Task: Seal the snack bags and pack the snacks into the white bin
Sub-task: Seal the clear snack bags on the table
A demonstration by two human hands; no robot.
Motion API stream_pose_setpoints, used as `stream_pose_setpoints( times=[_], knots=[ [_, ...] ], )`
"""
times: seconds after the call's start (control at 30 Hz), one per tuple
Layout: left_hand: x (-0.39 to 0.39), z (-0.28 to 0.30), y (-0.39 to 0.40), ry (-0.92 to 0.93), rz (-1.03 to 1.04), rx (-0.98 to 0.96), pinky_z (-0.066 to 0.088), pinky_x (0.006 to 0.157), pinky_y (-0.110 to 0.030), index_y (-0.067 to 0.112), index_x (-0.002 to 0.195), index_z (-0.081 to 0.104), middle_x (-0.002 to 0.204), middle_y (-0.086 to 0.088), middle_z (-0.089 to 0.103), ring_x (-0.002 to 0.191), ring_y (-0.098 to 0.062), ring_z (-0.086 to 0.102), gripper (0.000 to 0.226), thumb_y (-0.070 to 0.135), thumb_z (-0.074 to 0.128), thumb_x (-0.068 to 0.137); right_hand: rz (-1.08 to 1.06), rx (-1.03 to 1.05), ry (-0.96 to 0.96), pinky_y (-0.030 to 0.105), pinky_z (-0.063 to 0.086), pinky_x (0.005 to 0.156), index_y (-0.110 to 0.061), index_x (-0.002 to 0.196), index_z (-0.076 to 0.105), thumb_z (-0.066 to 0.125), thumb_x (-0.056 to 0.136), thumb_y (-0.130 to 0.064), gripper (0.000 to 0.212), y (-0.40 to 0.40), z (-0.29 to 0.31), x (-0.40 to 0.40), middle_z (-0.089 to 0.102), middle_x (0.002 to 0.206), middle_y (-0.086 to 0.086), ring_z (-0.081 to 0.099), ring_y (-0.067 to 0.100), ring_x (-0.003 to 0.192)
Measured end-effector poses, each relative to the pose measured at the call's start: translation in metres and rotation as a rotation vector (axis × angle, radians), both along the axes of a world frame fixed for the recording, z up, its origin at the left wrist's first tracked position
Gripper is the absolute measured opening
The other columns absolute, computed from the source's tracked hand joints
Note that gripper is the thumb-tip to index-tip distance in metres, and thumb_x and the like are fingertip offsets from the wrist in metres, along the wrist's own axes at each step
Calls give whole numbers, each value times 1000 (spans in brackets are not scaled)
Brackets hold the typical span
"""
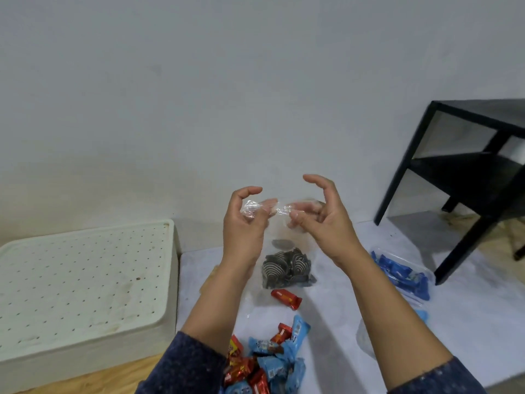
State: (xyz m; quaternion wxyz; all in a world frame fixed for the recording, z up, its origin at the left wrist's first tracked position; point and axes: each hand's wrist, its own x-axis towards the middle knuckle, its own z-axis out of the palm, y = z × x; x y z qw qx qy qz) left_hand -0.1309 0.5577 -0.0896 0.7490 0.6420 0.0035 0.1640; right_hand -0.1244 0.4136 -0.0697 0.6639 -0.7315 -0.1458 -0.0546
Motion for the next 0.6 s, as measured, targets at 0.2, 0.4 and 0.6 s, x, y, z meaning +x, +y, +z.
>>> stream_pose_setpoints(
  times=[0.2,0.4,0.6],
  knots=[
    [21,-9,-18,39,-44,-64,48,74,-27,35,73,61,94,0,73,81,-13,68,35,4,59,88,34,-350,-90,10,46,78,-47,102,60,66,82,1,52,-29,-20,3,56,100,-5,59,2,80],
    [41,-38,-42,60,-239,184,49,82,-24,35,82,66,98,19,66,90,-1,63,30,7,59,89,-106,-295,7,7,45,76,-33,87,68,66,81,3,36,-63,-46,35,61,92,-5,56,5,80],
    [82,-81,-86,155,-212,462,49,88,-17,37,103,64,120,7,57,101,-6,62,39,2,62,85,-106,-283,96,6,43,73,-32,86,69,65,81,3,35,-111,-86,94,62,94,-8,55,-4,73]
  ],
)
